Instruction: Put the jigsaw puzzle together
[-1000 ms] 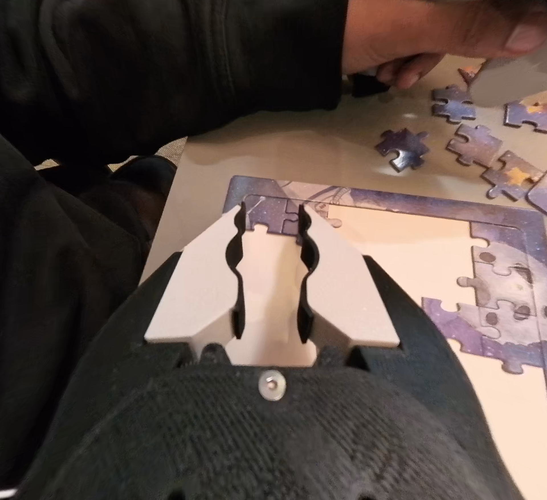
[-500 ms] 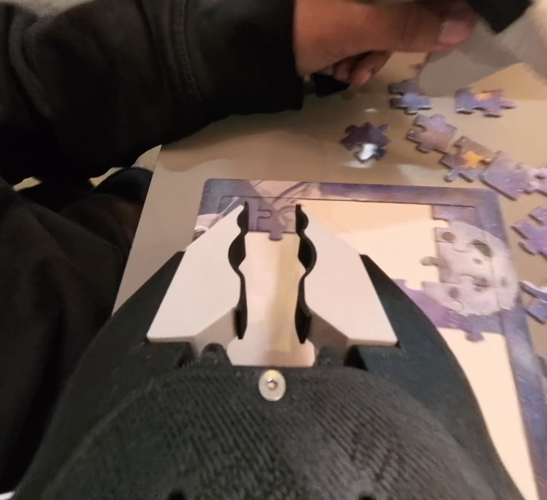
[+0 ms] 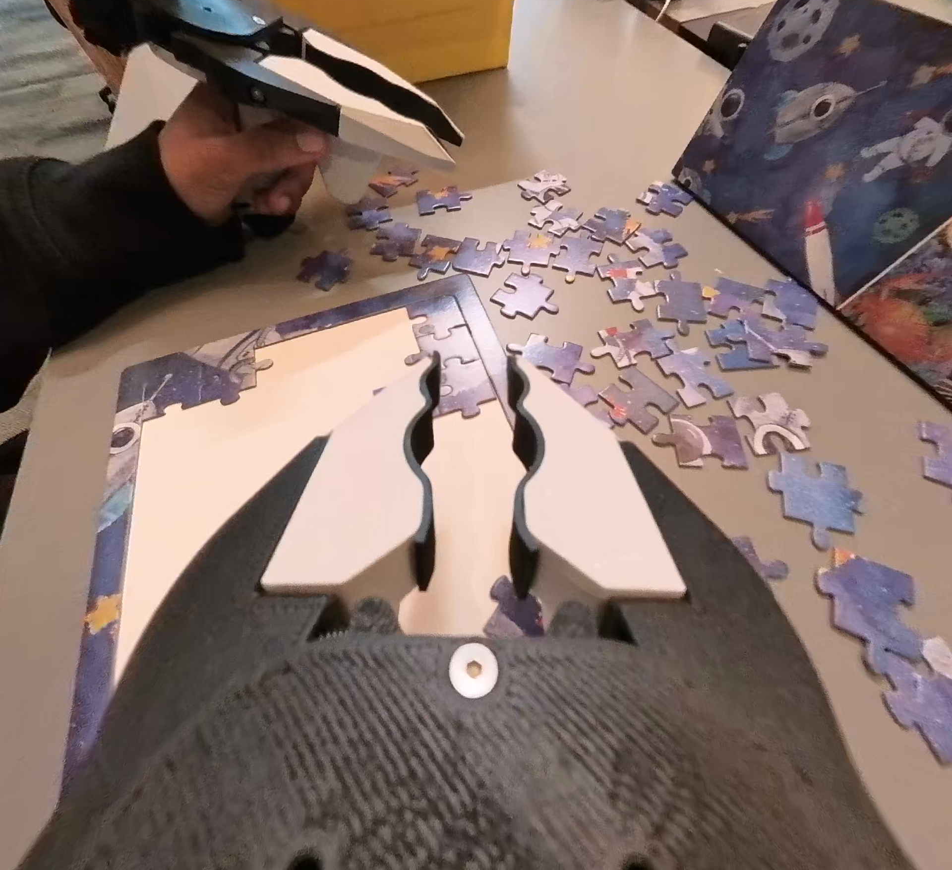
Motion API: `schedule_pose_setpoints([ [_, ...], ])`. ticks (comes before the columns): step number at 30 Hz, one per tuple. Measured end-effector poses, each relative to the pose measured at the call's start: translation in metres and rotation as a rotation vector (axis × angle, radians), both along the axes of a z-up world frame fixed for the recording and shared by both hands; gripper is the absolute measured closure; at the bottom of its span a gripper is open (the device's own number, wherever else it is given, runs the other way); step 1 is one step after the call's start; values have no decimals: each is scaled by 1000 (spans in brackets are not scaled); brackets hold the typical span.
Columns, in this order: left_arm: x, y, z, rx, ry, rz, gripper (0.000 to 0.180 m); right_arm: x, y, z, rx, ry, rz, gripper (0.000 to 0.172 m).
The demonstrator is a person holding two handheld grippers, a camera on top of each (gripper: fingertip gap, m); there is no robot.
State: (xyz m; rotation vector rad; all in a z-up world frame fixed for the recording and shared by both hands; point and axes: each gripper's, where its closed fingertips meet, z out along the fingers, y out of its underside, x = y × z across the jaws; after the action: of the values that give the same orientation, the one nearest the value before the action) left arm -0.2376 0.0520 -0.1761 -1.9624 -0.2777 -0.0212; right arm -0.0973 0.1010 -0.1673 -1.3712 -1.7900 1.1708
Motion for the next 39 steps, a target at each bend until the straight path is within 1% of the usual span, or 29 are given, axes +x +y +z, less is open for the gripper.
schedule_pose_setpoints([
  [8,0,0,0,0,5,-1,154,-1,0,-3,114,7,-5,148],
  [14,1,0,0,-2,3,-2,153,0,9,6,84,42,-32,148],
  [26,0,0,-1,-2,-3,-2,153,9,42,19,91,80,-121,149],
  [31,0,0,-1,-1,-7,-1,153,19,66,23,113,103,-189,148],
  [36,0,-1,0,3,-13,-1,153,29,90,25,61,121,-250,148],
  [39,0,0,-1,-3,-13,-3,153,35,101,28,64,134,-281,148],
])
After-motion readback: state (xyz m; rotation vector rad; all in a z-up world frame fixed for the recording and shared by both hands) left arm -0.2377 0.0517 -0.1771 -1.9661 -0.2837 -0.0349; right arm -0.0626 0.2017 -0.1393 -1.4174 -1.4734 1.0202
